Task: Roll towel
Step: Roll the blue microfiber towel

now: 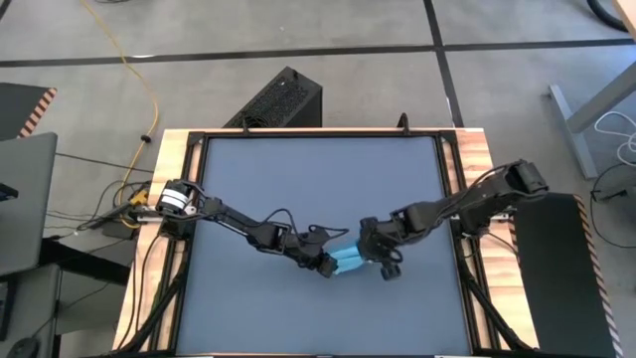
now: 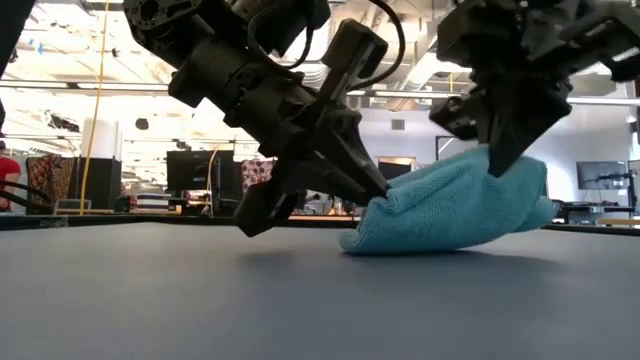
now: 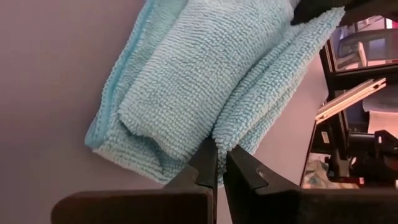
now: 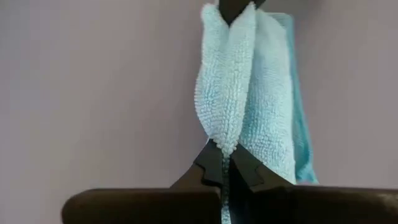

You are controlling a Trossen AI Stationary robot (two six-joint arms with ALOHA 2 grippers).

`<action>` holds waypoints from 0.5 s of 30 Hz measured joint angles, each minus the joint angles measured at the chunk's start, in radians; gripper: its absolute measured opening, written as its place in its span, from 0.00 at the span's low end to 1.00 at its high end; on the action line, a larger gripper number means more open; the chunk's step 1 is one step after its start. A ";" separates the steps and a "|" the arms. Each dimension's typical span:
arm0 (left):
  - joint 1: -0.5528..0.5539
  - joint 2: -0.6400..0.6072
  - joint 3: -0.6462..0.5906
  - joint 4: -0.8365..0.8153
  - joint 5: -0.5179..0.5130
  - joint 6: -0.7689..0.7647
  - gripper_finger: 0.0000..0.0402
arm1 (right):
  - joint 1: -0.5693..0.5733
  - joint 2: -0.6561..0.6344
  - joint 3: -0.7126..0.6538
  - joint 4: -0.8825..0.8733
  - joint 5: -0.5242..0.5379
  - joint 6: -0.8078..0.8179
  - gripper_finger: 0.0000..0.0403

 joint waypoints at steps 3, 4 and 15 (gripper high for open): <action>-0.003 0.000 0.000 -0.010 0.000 0.009 0.00 | -0.056 0.015 0.000 0.006 -0.152 0.049 0.05; -0.006 0.000 0.000 -0.011 0.001 0.011 0.00 | -0.073 0.027 0.000 0.009 -0.193 0.065 0.05; -0.040 0.000 0.000 -0.011 -0.009 0.002 0.00 | -0.199 0.064 0.000 0.097 -0.312 0.078 0.05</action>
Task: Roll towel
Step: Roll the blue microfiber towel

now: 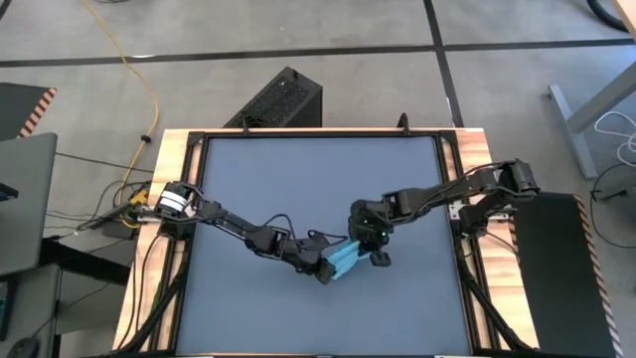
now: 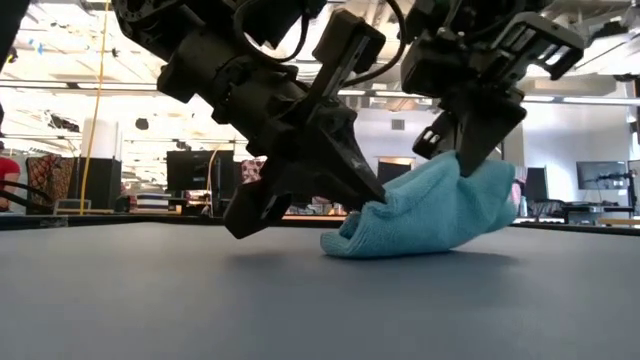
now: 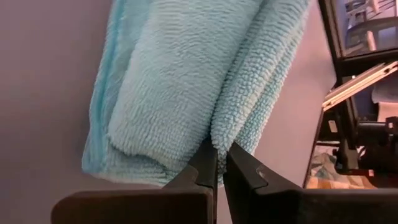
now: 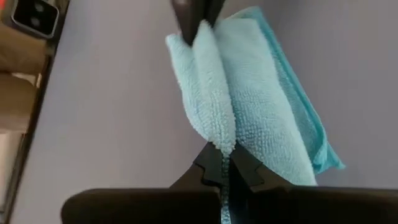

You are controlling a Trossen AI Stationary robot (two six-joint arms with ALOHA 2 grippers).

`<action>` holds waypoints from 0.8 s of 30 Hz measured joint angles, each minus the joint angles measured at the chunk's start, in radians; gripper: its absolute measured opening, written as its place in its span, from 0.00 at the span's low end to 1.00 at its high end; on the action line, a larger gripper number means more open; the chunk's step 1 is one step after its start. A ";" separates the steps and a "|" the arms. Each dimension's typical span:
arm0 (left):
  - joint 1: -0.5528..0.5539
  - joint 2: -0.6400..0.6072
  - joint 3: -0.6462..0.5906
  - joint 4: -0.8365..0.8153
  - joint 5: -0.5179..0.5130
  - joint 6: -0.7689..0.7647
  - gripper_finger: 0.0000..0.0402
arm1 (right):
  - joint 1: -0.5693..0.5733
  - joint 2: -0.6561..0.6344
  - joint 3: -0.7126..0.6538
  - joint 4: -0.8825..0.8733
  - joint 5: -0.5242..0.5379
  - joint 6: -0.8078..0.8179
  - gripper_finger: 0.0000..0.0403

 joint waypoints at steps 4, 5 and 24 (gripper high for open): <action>-0.012 0.000 0.000 0.010 -0.037 -0.014 0.00 | -0.033 0.011 0.000 0.000 -0.042 0.007 0.05; -0.014 0.000 0.000 0.010 -0.049 -0.016 0.00 | -0.038 0.015 0.000 -0.003 -0.059 0.011 0.05; -0.033 0.000 -0.001 0.013 -0.016 -0.040 0.00 | -0.094 0.240 0.095 0.020 -0.388 0.127 0.05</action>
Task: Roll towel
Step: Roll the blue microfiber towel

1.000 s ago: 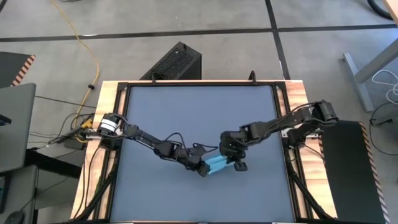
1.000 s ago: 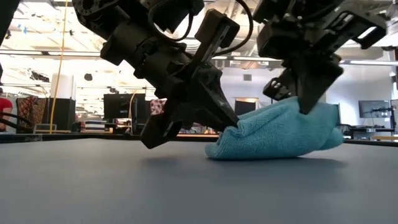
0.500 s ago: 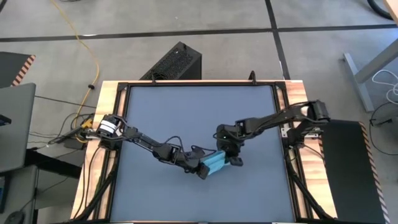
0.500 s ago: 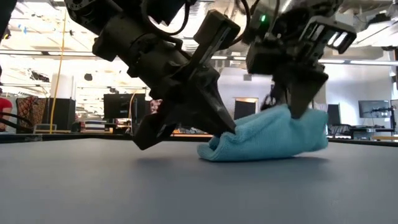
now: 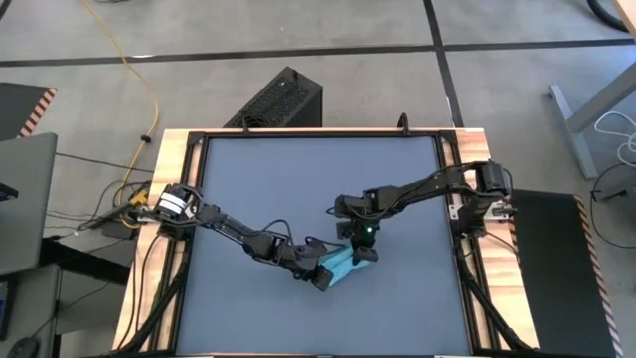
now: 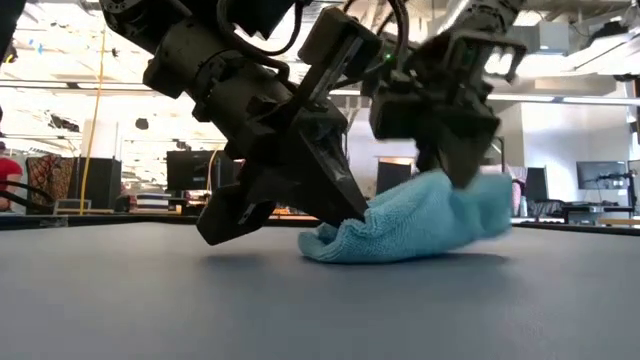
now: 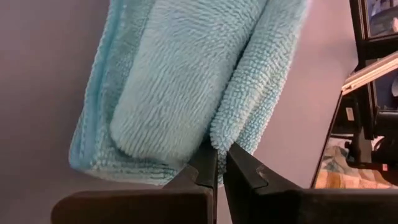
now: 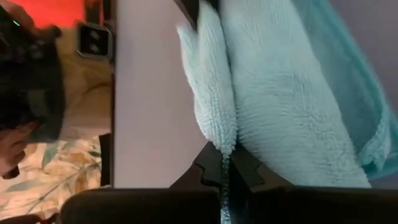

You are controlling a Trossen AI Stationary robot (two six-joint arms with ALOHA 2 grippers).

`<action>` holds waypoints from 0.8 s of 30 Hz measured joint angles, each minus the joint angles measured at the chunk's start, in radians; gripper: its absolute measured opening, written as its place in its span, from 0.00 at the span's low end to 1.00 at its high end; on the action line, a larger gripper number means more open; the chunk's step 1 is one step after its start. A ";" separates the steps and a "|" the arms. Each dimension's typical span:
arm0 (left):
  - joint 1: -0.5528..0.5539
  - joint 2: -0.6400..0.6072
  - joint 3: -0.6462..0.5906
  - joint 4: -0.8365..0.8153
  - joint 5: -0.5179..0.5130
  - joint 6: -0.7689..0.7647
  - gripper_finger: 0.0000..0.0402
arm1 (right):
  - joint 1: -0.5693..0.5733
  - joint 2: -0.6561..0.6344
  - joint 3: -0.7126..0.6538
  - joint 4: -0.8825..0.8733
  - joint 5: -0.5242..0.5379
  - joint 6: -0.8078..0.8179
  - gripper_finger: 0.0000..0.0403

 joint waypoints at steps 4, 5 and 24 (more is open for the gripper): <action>-0.003 0.000 0.000 -0.012 -0.019 -0.012 0.00 | -0.017 -0.040 0.047 -0.025 -0.002 -0.001 0.05; -0.002 0.000 0.000 -0.011 -0.025 -0.013 0.00 | -0.020 -0.047 0.052 -0.024 -0.002 -0.001 0.05; -0.018 0.000 0.000 0.009 -0.057 0.021 0.00 | -0.092 0.178 0.065 -0.037 -0.057 0.033 0.05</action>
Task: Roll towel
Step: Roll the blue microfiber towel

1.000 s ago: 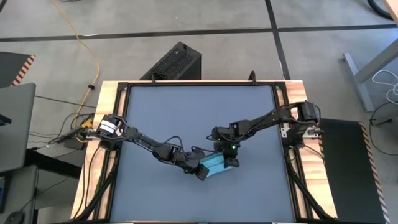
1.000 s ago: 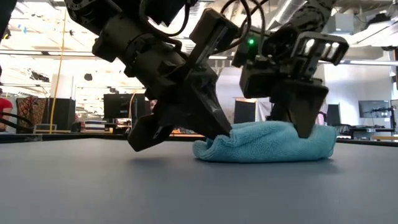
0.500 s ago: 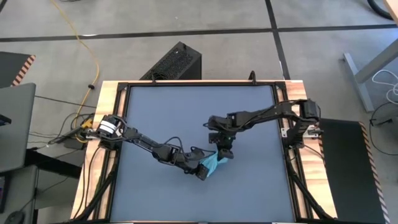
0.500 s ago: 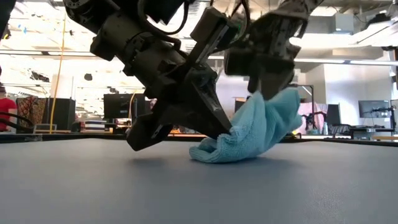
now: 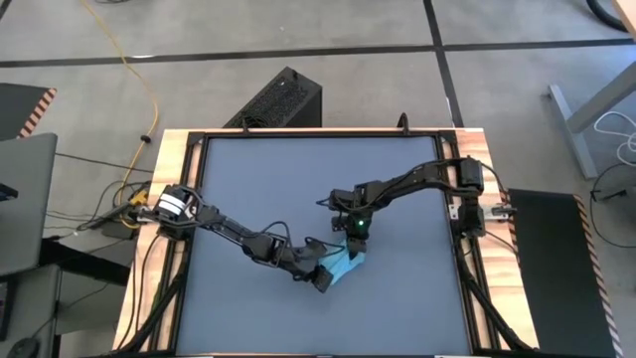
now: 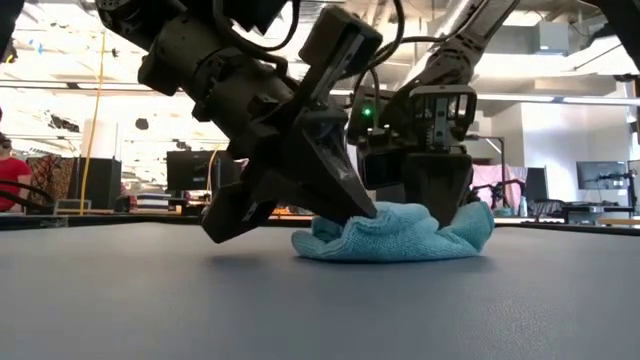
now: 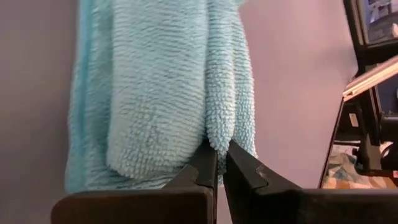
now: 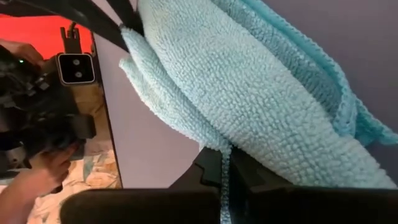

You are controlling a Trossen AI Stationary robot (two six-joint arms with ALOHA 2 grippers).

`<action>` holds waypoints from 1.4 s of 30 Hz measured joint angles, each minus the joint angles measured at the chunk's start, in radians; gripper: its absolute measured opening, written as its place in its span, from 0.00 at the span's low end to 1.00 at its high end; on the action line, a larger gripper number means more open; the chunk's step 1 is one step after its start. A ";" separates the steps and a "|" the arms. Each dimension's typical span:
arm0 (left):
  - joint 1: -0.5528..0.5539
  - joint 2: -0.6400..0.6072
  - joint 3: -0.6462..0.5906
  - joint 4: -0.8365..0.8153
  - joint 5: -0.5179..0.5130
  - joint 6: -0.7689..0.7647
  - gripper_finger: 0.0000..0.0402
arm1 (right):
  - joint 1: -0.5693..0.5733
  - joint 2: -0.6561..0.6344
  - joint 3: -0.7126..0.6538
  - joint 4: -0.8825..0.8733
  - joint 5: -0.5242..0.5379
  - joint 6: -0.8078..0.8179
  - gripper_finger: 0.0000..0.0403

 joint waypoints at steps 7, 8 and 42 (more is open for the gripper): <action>0.000 -0.006 0.000 0.020 -0.018 0.128 0.10 | -0.009 -0.007 -0.002 0.047 0.010 -0.005 0.12; 0.006 -0.006 0.000 0.027 -0.013 0.138 0.12 | -0.013 -0.007 -0.002 0.048 0.010 -0.004 0.13; -0.019 0.350 1.114 -1.325 -0.174 0.652 0.49 | -0.018 -0.005 0.002 0.046 0.037 -0.086 0.14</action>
